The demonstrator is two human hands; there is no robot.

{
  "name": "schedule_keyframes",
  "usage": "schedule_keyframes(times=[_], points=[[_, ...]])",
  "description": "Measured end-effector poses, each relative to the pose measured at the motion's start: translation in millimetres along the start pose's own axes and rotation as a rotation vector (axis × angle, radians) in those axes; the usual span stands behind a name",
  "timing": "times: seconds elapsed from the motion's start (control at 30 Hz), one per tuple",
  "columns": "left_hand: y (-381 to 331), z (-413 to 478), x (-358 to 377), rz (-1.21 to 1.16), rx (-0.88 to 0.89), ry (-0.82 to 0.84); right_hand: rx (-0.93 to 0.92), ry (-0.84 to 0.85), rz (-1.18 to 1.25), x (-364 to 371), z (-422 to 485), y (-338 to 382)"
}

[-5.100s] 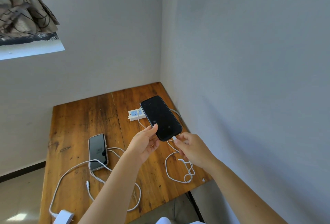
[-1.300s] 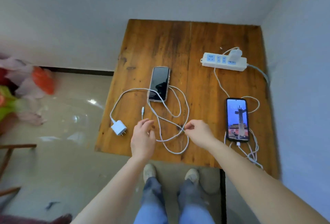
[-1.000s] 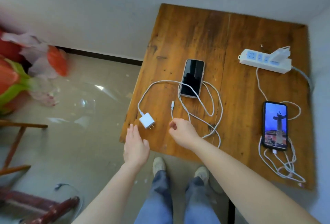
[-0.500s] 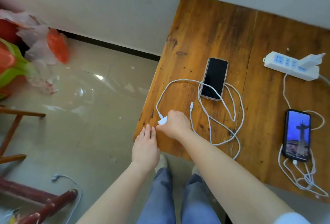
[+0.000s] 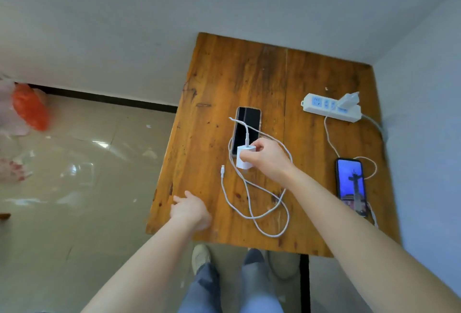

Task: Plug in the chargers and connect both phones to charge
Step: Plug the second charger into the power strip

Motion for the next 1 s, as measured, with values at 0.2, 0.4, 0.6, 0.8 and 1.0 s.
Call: schedule_keyframes(times=[0.2, 0.4, 0.6, 0.8, 1.0], points=[[-141, -20, -119, -0.317, 0.520, -0.602, -0.150, -0.031, -0.086, -111, 3, 13], [-255, -26, -196, -0.496, 0.741, -0.732, -0.233, 0.027, -0.249, -187, 32, 16], [-319, 3, -229, -0.733, 0.740, -0.618, -0.213, 0.128, -0.197, -254, 92, 13], [-335, 35, -235, -0.725, 0.635, -0.708, -0.086, -0.120, -0.247, -298, 170, -14], [-355, 73, -208, -0.590, 0.577, -0.605, 0.134, -0.151, -0.120, -292, 225, -54]])
Point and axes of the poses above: each hand's wrist, its own z-axis towards the middle knuckle, its own x-axis out of the palm, y = z × x, the point moved 10 cm from there along z, towards the middle knuckle, and after that the axes turned 8 degrees about x, right-handed, at the moved point
